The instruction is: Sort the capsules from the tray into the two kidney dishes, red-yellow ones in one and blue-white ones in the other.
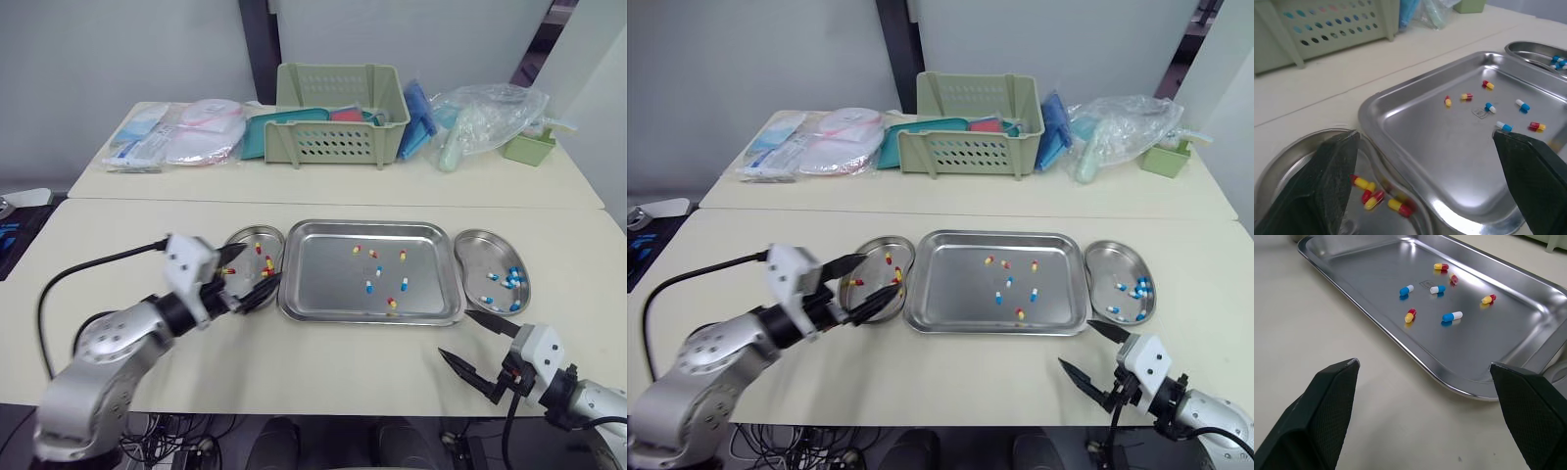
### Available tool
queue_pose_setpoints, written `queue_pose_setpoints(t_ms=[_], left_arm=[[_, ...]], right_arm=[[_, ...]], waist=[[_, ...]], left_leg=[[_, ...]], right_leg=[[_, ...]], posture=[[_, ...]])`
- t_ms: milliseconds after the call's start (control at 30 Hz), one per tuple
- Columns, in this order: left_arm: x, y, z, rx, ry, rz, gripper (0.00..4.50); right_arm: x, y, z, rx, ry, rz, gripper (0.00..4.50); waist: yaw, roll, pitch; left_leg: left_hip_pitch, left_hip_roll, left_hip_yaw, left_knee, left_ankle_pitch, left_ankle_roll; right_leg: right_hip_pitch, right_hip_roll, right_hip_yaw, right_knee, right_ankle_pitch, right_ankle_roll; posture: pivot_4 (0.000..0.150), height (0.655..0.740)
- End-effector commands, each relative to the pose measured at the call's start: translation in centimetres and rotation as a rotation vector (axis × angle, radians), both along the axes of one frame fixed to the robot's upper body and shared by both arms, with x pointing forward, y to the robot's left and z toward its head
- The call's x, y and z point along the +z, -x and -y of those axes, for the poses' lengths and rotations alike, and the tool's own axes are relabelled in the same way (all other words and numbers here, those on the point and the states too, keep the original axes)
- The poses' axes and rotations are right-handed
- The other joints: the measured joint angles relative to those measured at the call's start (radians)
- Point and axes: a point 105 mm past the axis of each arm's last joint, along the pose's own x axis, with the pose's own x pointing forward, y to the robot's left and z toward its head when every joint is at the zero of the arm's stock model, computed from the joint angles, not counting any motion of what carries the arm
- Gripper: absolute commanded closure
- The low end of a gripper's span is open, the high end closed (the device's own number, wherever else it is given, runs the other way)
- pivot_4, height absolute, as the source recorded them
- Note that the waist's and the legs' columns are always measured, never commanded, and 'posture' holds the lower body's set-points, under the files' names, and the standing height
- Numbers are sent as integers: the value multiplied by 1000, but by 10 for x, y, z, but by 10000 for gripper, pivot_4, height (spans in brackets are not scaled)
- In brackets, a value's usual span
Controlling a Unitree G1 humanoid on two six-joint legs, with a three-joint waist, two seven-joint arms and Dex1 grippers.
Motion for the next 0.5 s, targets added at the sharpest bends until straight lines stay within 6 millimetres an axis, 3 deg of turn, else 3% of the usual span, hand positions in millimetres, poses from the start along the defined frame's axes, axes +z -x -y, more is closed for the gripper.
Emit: queue_pose_setpoints(t_ms=[33, 233, 367, 500], left_arm=[[-1, -15, 25, 8, -8, 3, 297], [-12, -49, 63, 1, -26, -41, 297], [-17, -65, 83, -35, -50, -45, 9278], [-20, -82, 98, -37, -80, -46, 9278]], right_arm=[[7, 1, 0, -10, -2, 49, 0], [3, 3, -5, -18, -15, 50, 0], [2, 4, -6, -30, -22, 52, 0], [2, 5, -8, -40, -27, 53, 0]], waist=[[2, 0, 0], [-2, 0, 0], [0, 0, 0], [3, 0, 0]], left_leg=[[0, 0, 0, 0, 0, 0], [0, 0, 0, 1, 0, 0], [0, 0, 0, 0, 0, 0], [-1, -1, 0, 1, 0, 0]], right_leg=[[0, 0, 0, 0, 0, 0], [0, 0, 0, 0, 0, 0], [0, 0, 0, 0, 0, 0], [0, 0, 0, 0, 0, 0]], posture=[[1500, 7400], [1500, 7400], [1500, 7400], [1500, 7400]])
